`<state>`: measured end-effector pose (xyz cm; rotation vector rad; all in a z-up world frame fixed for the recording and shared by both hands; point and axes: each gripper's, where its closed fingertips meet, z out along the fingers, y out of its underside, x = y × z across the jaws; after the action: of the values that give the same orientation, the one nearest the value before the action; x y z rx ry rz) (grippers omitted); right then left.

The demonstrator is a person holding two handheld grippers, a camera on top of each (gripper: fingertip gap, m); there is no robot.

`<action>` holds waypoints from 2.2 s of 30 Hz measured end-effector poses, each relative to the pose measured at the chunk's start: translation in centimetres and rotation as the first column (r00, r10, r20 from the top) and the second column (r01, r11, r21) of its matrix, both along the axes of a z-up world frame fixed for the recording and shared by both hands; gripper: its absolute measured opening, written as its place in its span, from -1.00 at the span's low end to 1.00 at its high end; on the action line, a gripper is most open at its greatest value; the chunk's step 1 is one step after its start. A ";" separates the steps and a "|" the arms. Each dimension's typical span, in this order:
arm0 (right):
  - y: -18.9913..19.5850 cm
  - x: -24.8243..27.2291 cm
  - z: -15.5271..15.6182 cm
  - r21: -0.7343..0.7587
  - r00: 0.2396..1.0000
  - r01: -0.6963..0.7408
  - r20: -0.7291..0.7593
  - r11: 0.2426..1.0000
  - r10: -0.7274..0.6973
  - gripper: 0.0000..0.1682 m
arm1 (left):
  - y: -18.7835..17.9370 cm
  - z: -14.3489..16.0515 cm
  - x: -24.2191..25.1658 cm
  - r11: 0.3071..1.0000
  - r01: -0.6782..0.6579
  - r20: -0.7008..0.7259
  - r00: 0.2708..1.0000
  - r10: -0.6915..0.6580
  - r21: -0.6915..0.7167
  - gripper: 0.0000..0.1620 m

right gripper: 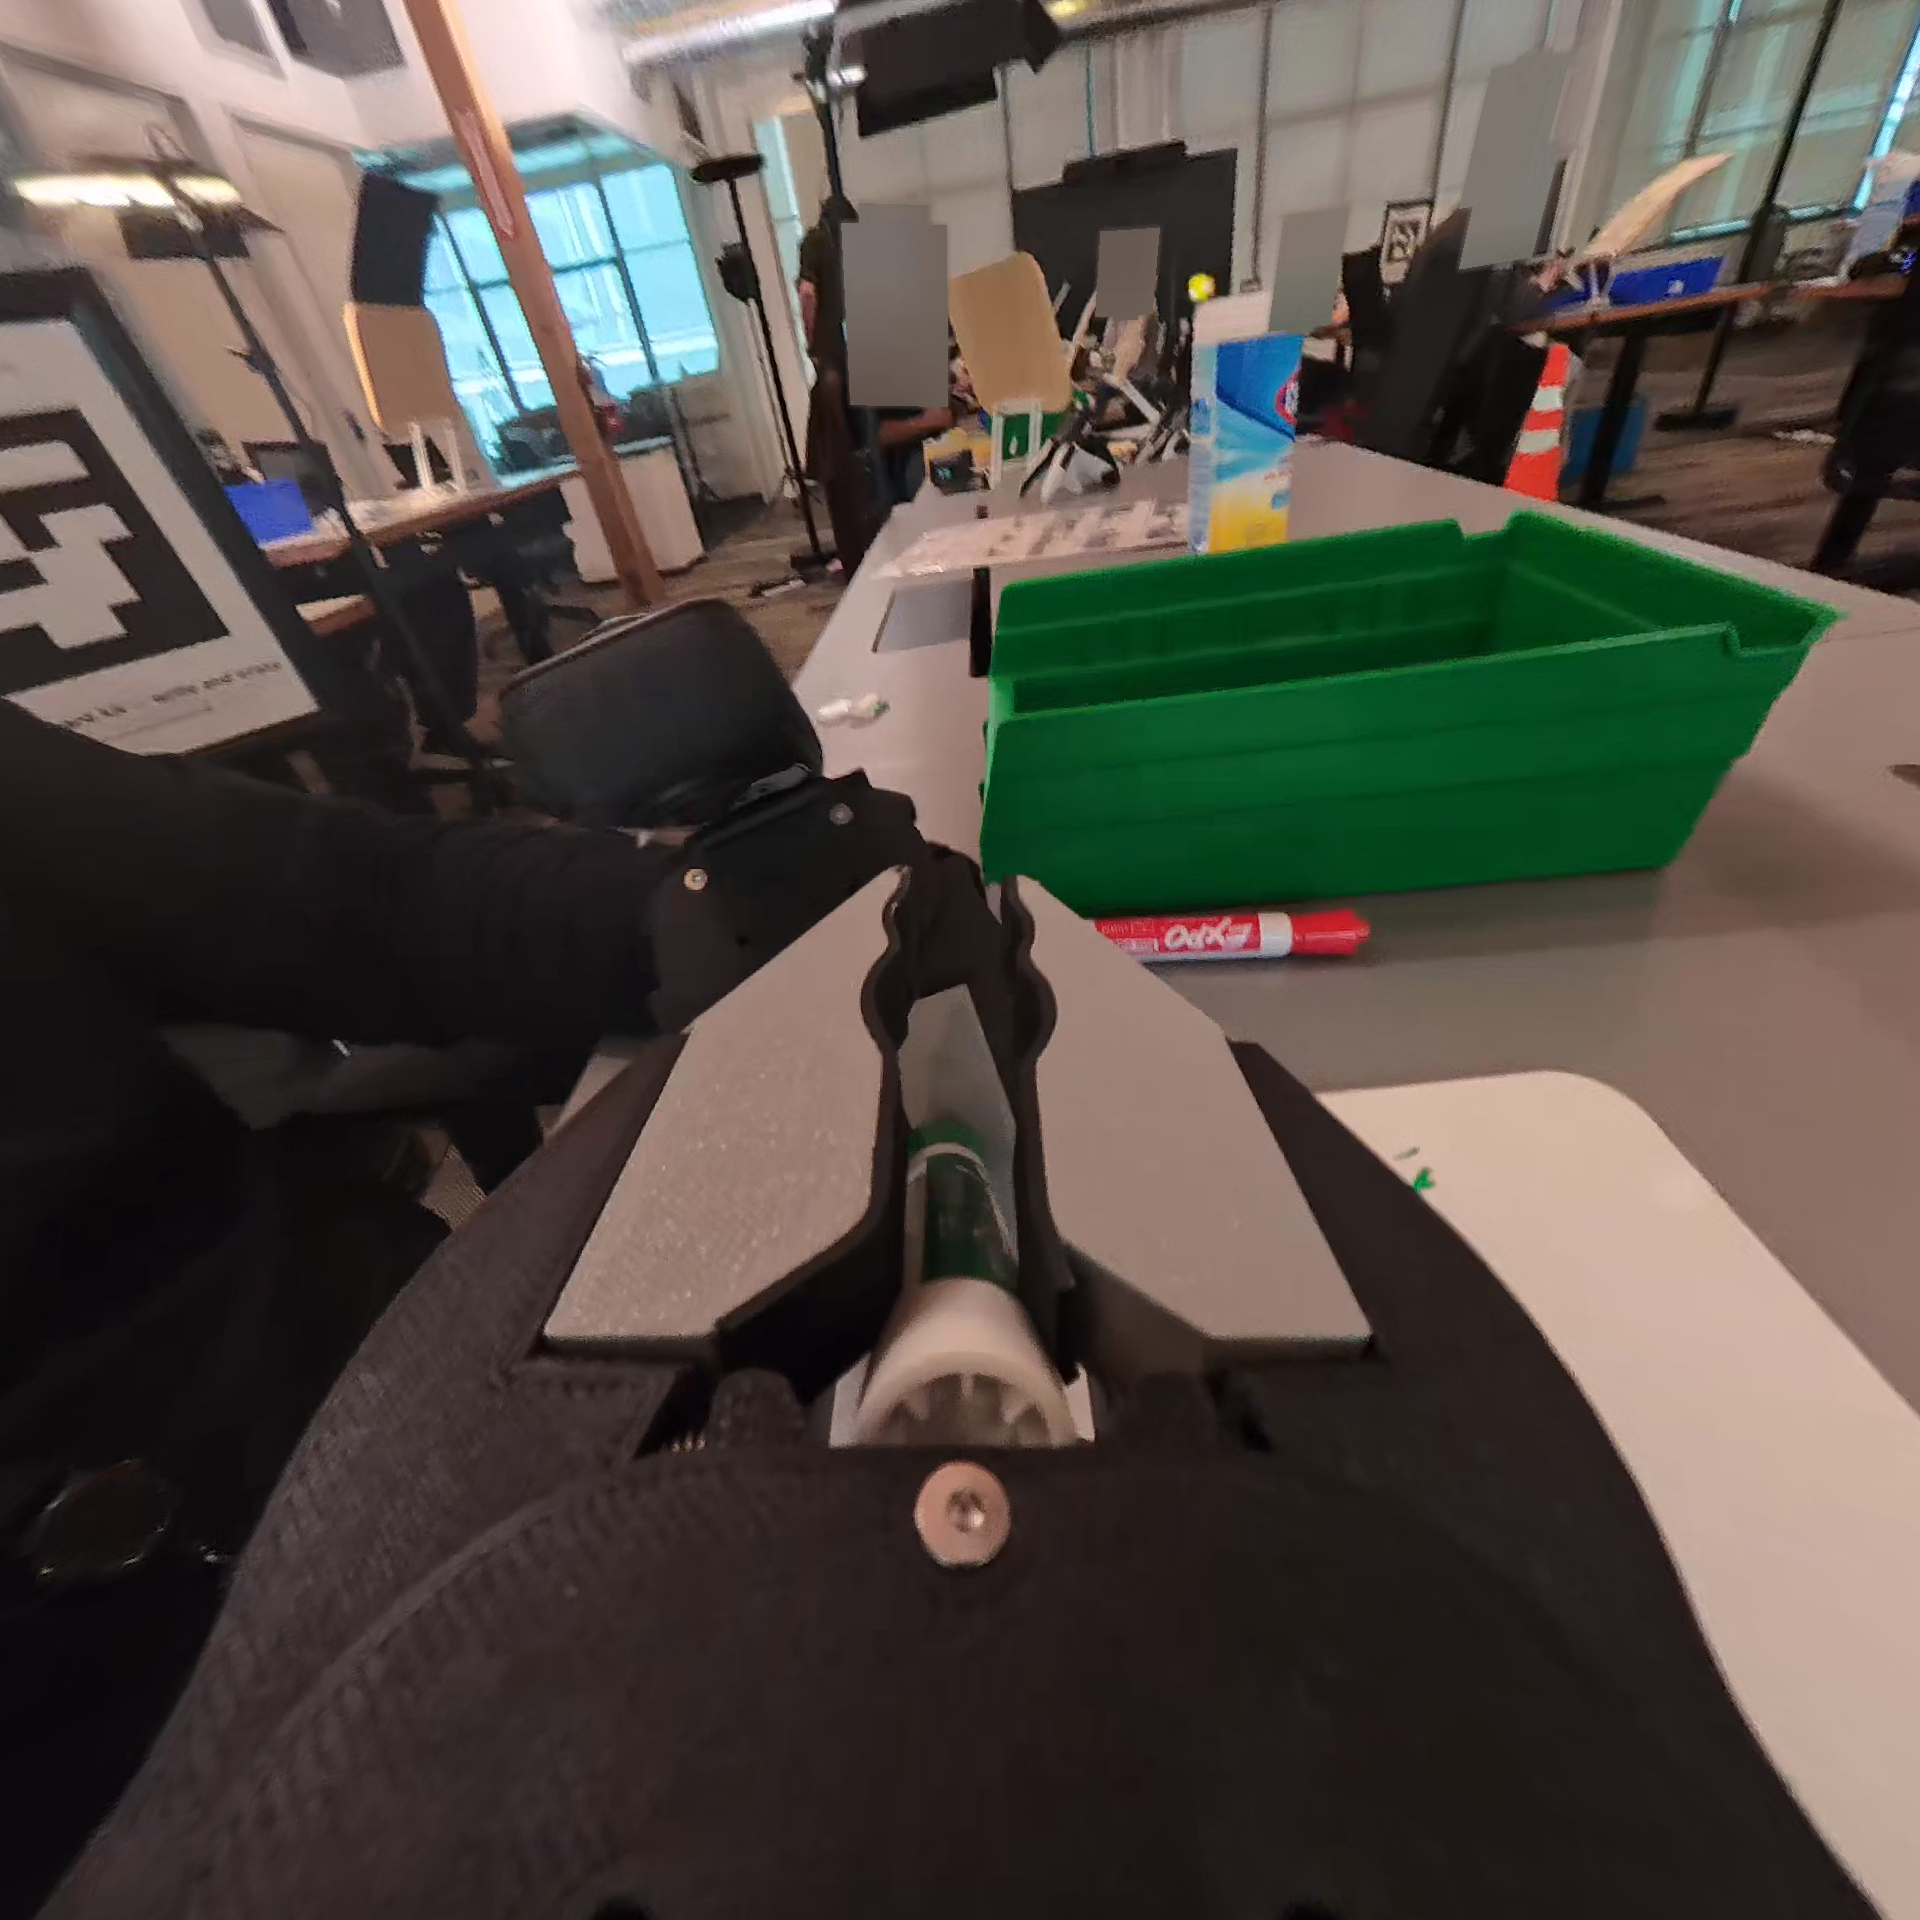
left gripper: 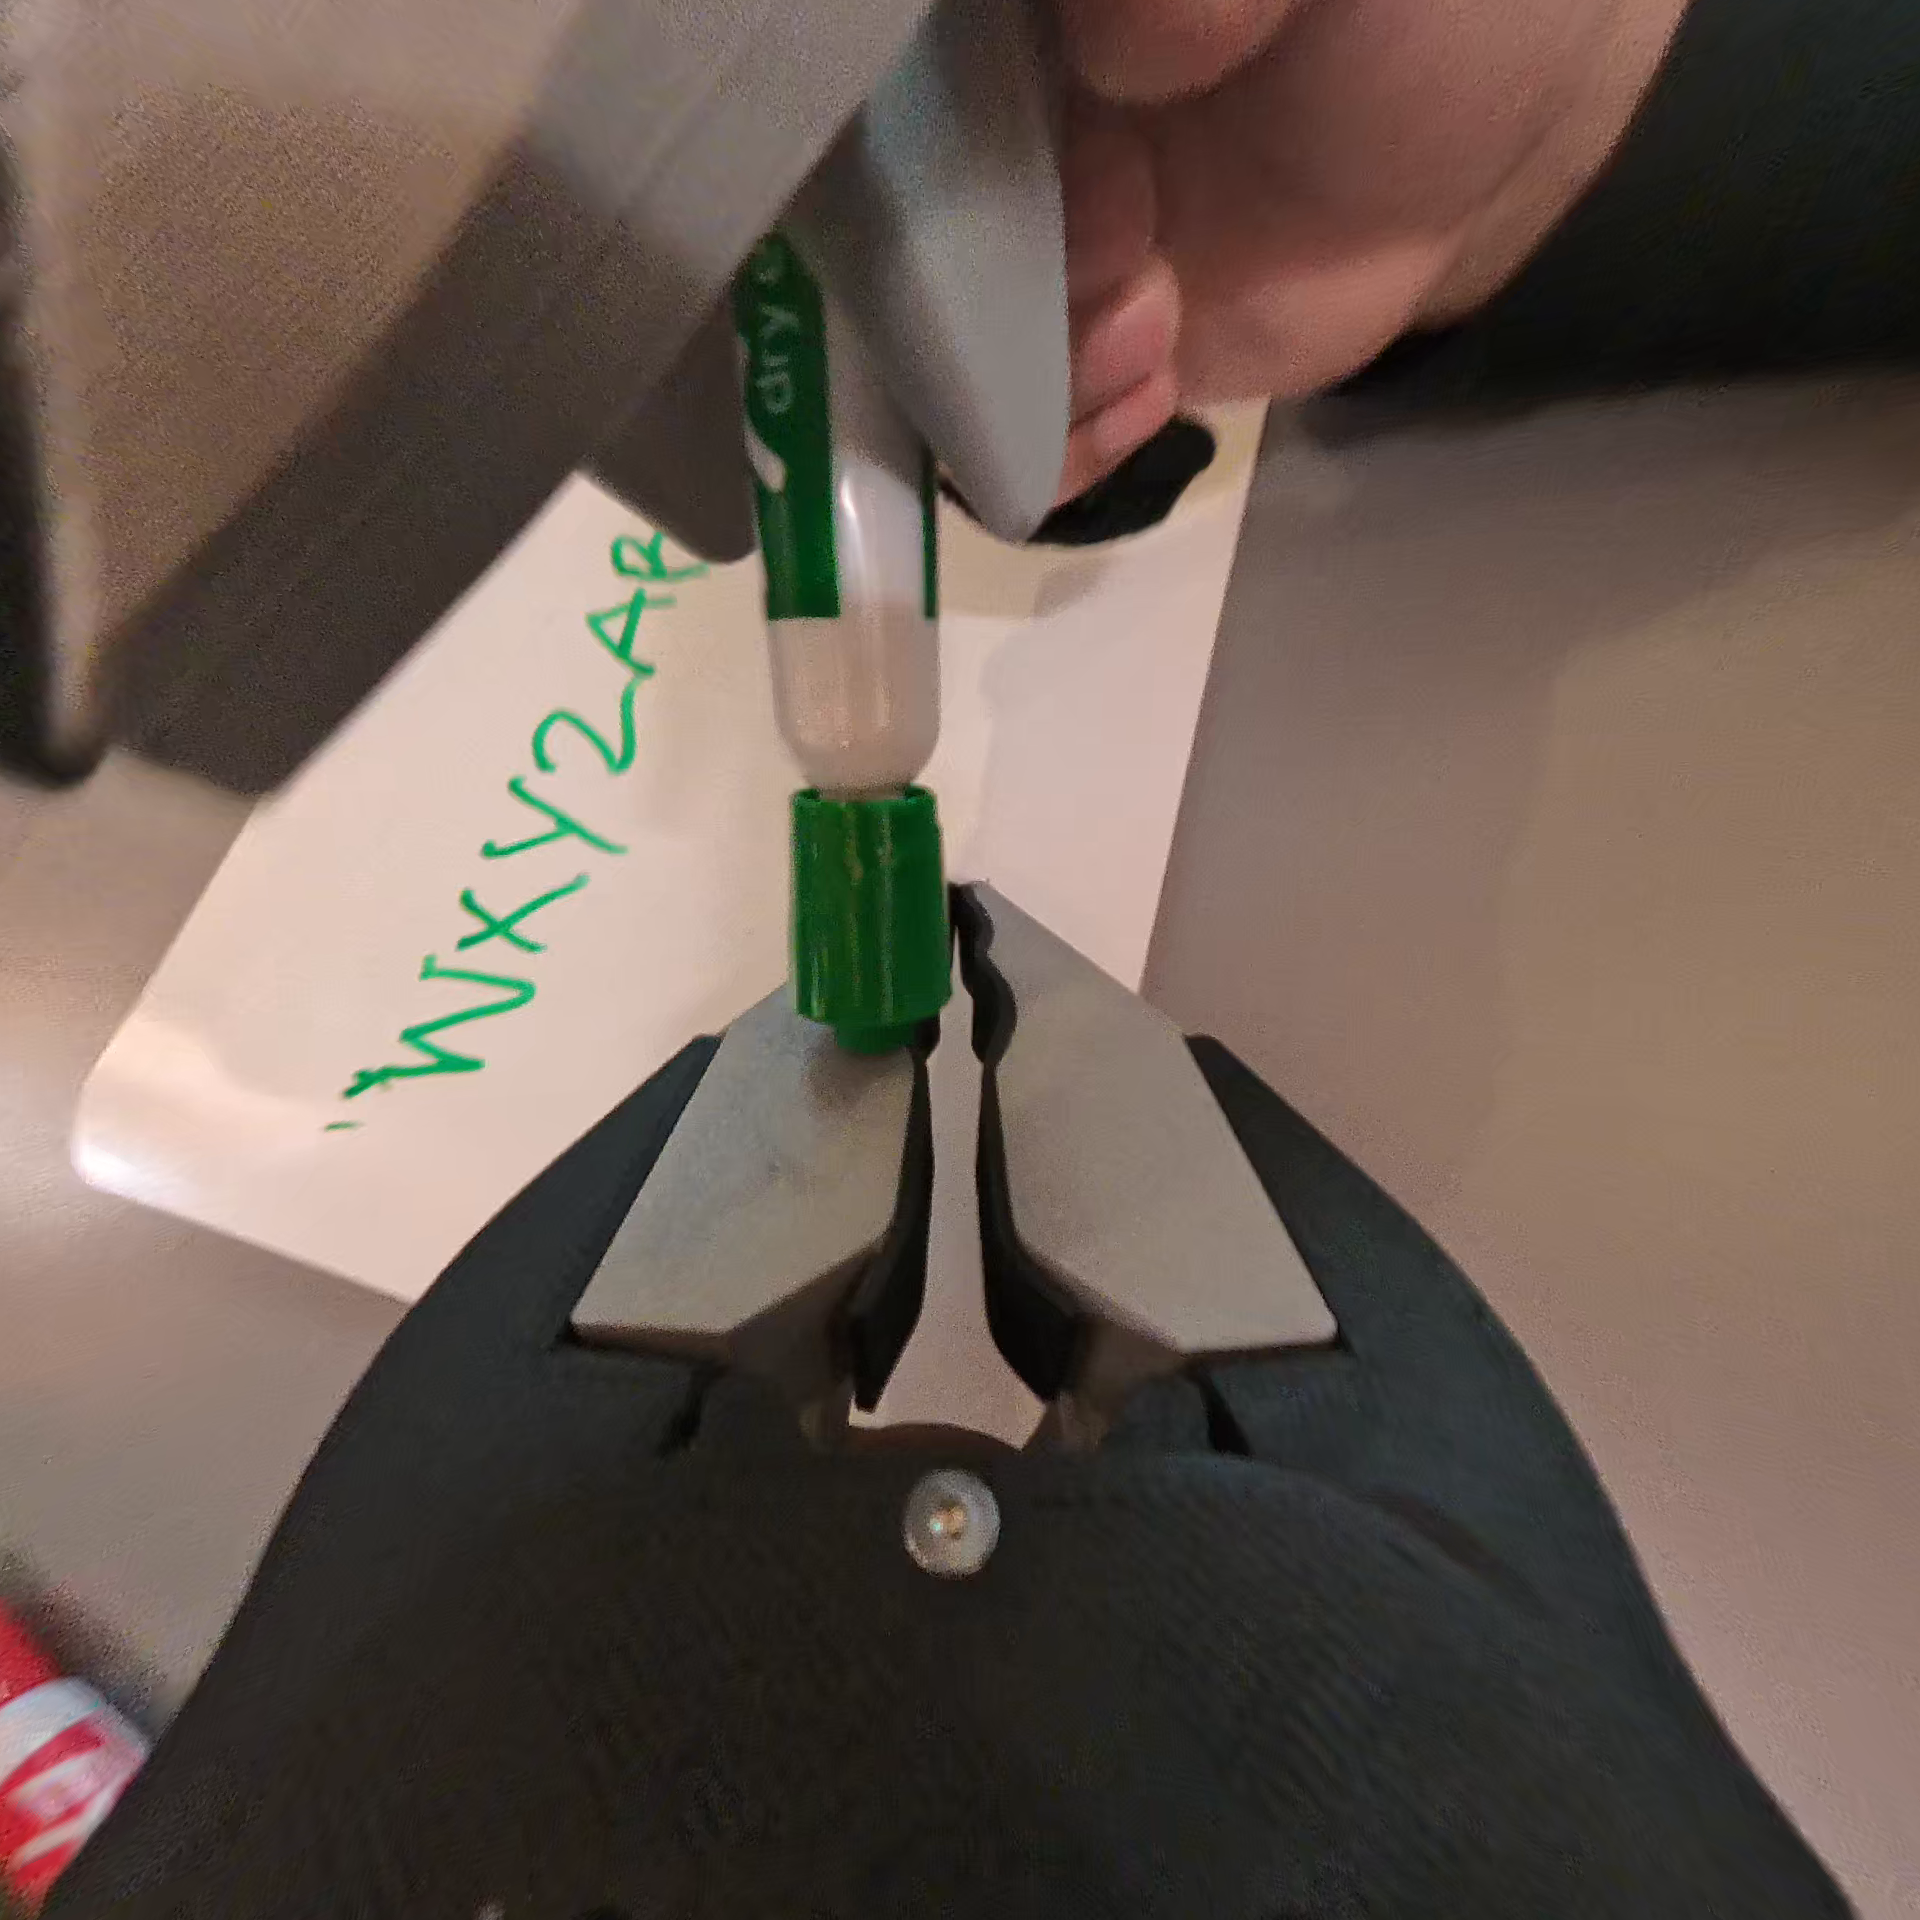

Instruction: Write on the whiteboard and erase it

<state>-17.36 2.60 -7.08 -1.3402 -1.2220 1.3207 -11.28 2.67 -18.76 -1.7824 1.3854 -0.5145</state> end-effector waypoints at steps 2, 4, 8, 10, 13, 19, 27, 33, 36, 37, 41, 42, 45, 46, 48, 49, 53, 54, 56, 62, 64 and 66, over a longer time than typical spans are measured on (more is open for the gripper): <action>0.2 0.4 1.0 0.003 0.999 0.002 -0.032 1.000 -0.002 -0.85 | -0.3 1.0 0.6 0.999 0.012 0.060 0.998 -0.010 -0.030 -1.00; 0.0 0.5 0.6 0.014 1.000 0.000 -0.008 1.000 0.000 -0.84 | -0.4 0.0 0.6 0.999 0.021 0.004 1.000 -0.021 -0.026 -1.00; -0.1 0.4 -0.4 0.023 1.000 0.004 0.030 1.000 -0.004 -0.84 | -0.4 -0.9 0.3 0.999 0.018 -0.045 0.999 -0.020 -0.033 -1.00; 0.0 0.4 -0.1 0.012 1.000 0.000 0.012 1.000 0.000 -0.84 | -0.3 -0.8 0.1 0.999 0.008 -0.035 0.999 -0.010 -0.053 -1.00; -0.1 0.7 0.4 0.001 1.000 -0.012 -0.015 1.000 0.012 -0.83 | 0.1 -0.7 -0.3 0.998 -0.019 -0.026 1.000 0.017 -0.066 -1.00; 0.6 1.3 0.8 -0.049 0.998 -0.001 -0.065 0.999 -0.002 -0.82 | 0.6 -0.4 -0.3 0.998 -0.044 -0.011 0.999 0.044 -0.042 -1.00; -0.1 1.0 1.4 -0.102 0.984 -0.067 -0.170 0.992 0.049 -0.84 | -0.2 1.2 0.8 0.996 -0.004 0.113 0.993 0.013 -0.084 -0.77; -0.7 0.8 1.4 -0.088 0.982 -0.100 -0.168 0.991 0.084 -0.83 | -1.0 1.4 1.2 0.989 0.040 0.149 0.989 -0.019 -0.143 -0.82; -0.3 0.8 1.3 -0.049 0.987 -0.050 -0.152 0.998 0.042 -0.83 | -1.1 1.5 1.3 0.989 0.038 0.158 0.987 -0.015 -0.145 -0.68; -0.3 0.8 1.3 -0.040 0.989 -0.047 -0.143 0.998 0.041 -0.83 | -1.2 1.5 1.3 0.986 0.043 0.162 0.987 -0.016 -0.162 -0.64; -1.4 0.9 0.8 -0.082 0.983 -0.142 -0.132 0.987 0.130 -0.83 | -1.5 1.6 1.5 0.982 0.058 0.175 0.984 -0.027 -0.177 -0.56; -1.4 0.8 0.5 -0.075 0.985 -0.142 -0.113 0.987 0.133 -0.83 | -1.5 1.7 1.5 0.983 0.060 0.181 0.983 -0.028 -0.175 -0.61; -1.4 0.4 -0.1 -0.026 0.990 -0.110 -0.087 0.994 0.108 -0.83 | -1.6 1.9 1.4 0.984 0.072 0.193 0.980 -0.039 -0.164 -0.84; -1.4 0.3 0.0 -0.020 0.991 -0.102 -0.091 0.995 0.100 -0.83 | -1.5 2.1 1.4 0.984 0.072 0.203 0.978 -0.038 -0.163 -0.84; -1.2 0.3 0.2 -0.007 0.991 -0.086 -0.099 0.996 0.085 -0.82 | -1.3 2.1 1.2 0.987 0.062 0.197 0.980 -0.032 -0.151 -0.85; -1.2 0.2 0.1 -0.007 0.992 -0.085 -0.091 0.996 0.084 -0.81 | -1.1 1.9 1.1 0.989 0.055 0.181 0.983 -0.030 -0.135 -0.86; -1.2 0.3 -1.1 -0.033 0.994 -0.109 0.000 0.993 0.109 -0.67 | -1.2 1.5 0.9 0.988 0.059 0.155 0.987 -0.037 -0.145 -0.87; -0.9 0.5 -1.3 -0.024 0.994 -0.102 0.027 0.994 0.103 -0.64 | -1.2 1.4 0.8 0.987 0.058 0.150 0.988 -0.035 -0.149 -0.86; -0.5 1.2 -2.0 0.018 0.992 -0.088 0.095 0.996 0.086 -0.59 | -1.2 1.3 0.7 0.987 0.057 0.139 0.990 -0.036 -0.147 -0.86; -1.8 3.5 -6.1 0.047 0.920 -0.202 0.353 0.978 0.173 -0.83 | -1.4 0.4 0.4 0.987 0.059 0.086 0.995 -0.046 -0.153 -0.86; -1.7 3.4 -6.2 0.039 0.920 -0.191 0.354 0.981 0.165 -0.87 | -1.3 0.4 0.4 0.988 0.050 0.080 0.996 -0.039 -0.149 -0.85; -1.6 3.2 -6.4 0.013 0.920 -0.186 0.354 0.982 0.170 -0.85 | -1.1 0.4 0.4 0.988 0.042 0.081 0.996 -0.030 -0.151 -0.86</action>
<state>-14.16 0.98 -13.44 -1.5039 -1.6419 1.1976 -10.91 1.54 -18.38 -1.8404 1.3564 -0.7193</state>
